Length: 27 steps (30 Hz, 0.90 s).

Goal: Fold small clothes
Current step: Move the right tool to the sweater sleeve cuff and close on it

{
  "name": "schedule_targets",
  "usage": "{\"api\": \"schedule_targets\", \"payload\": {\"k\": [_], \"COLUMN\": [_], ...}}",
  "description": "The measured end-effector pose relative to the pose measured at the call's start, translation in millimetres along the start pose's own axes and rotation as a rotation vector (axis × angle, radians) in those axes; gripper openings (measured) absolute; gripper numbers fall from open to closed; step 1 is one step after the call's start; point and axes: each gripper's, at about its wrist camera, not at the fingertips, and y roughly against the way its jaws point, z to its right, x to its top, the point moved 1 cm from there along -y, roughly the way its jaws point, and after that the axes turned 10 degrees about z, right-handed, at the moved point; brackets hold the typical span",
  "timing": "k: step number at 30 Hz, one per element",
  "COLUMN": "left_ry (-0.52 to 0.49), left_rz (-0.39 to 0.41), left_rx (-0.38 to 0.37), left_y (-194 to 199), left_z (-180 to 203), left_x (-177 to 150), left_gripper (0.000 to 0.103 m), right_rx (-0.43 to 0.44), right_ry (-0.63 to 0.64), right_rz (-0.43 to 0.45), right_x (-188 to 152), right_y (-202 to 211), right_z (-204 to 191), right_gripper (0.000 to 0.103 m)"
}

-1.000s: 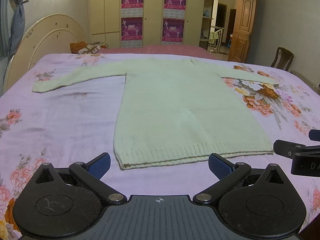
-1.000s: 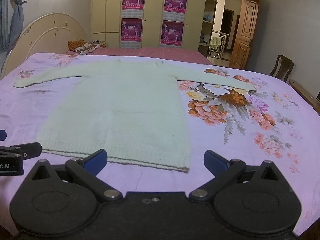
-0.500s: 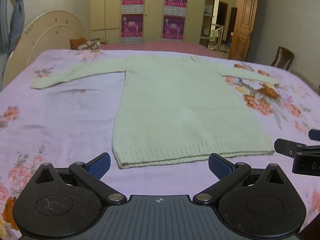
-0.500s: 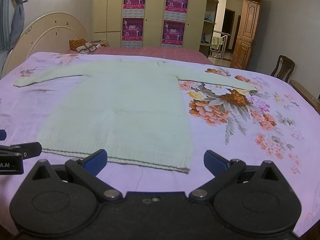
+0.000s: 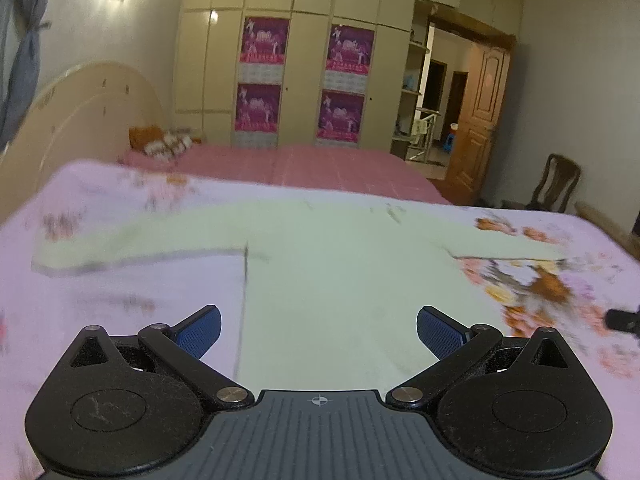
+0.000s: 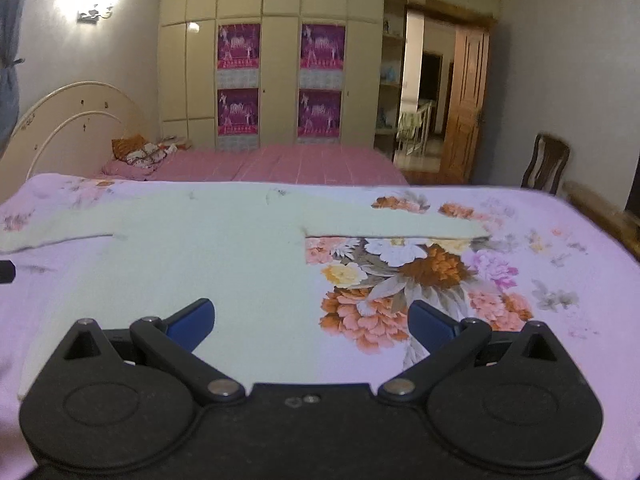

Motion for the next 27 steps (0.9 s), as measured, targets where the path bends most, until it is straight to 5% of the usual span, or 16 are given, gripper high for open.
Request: {"api": "schedule_targets", "payload": {"k": [5, 16, 27], "left_ry": [-0.037, -0.003, -0.005], "left_rz": [-0.026, -0.058, -0.066], "left_rx": [0.112, 0.234, 0.221], "left_y": [-79.9, -235.6, -327.9], "left_z": [-19.3, -51.3, -50.6], "left_x": [11.3, 14.7, 16.0], "left_gripper": [0.103, 0.103, 0.103], "right_rx": [-0.015, -0.189, -0.354], "right_ry": [-0.092, -0.285, -0.696], "right_rz": [-0.032, -0.017, -0.002], "right_x": [22.7, 30.2, -2.5], "right_y": [-61.7, -220.3, -328.2], "right_z": [47.9, 176.0, 311.7], "right_gripper": [0.097, 0.054, 0.035]}}
